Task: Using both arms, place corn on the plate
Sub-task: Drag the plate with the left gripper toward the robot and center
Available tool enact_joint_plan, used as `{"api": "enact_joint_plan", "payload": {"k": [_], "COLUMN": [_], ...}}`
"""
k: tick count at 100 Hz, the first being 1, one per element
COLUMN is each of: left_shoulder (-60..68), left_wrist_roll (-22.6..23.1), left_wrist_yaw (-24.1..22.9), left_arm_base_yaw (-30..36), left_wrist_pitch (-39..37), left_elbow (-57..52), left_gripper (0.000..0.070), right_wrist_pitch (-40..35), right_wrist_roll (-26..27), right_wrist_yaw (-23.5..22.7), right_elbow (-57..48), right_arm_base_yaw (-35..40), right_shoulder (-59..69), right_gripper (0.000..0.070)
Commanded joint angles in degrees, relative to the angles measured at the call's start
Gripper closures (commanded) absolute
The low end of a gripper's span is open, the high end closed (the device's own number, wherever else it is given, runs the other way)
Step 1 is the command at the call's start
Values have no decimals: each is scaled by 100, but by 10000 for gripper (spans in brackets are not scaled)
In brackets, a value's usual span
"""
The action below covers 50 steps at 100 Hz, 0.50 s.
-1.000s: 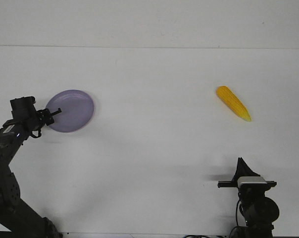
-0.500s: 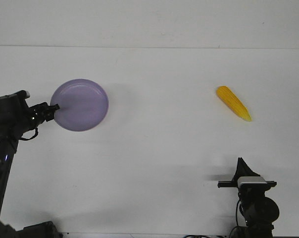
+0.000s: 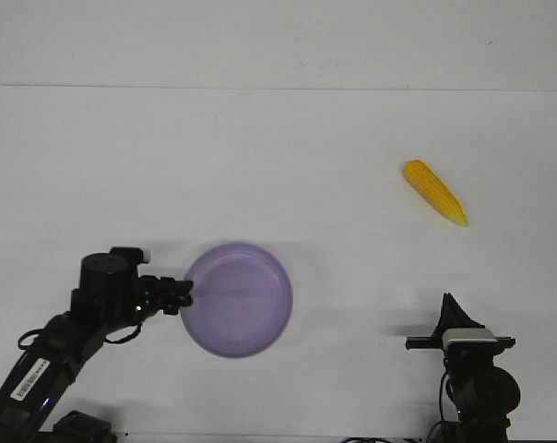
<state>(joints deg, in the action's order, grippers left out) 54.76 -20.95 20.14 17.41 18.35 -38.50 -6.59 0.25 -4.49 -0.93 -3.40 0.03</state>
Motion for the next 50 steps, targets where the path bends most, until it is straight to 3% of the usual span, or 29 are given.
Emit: {"api": "enact_joint_plan", "payload": {"k": [1, 22, 50], "left_shoulder": [77, 498, 1108], "left_wrist_roll": [-551, -831, -826], "left_wrist_yaw": [-225, -1012, -1161], "left_arm_base_yaw": [372, 1307, 1641], "left_wrist_pitch": [-387, -1163, -1517], "left_elbow": [225, 750, 750], "left_gripper": [693, 693, 683], "right_wrist_pitch": [59, 59, 59], "right_wrist_roll": [59, 59, 59], "right_wrist_yaw": [-2, -2, -2], "right_elbow": [20, 22, 22], "right_arm_base_yaw": [0, 0, 0], "right_shoulder": [2, 2, 2], "right_gripper": [681, 681, 681]}}
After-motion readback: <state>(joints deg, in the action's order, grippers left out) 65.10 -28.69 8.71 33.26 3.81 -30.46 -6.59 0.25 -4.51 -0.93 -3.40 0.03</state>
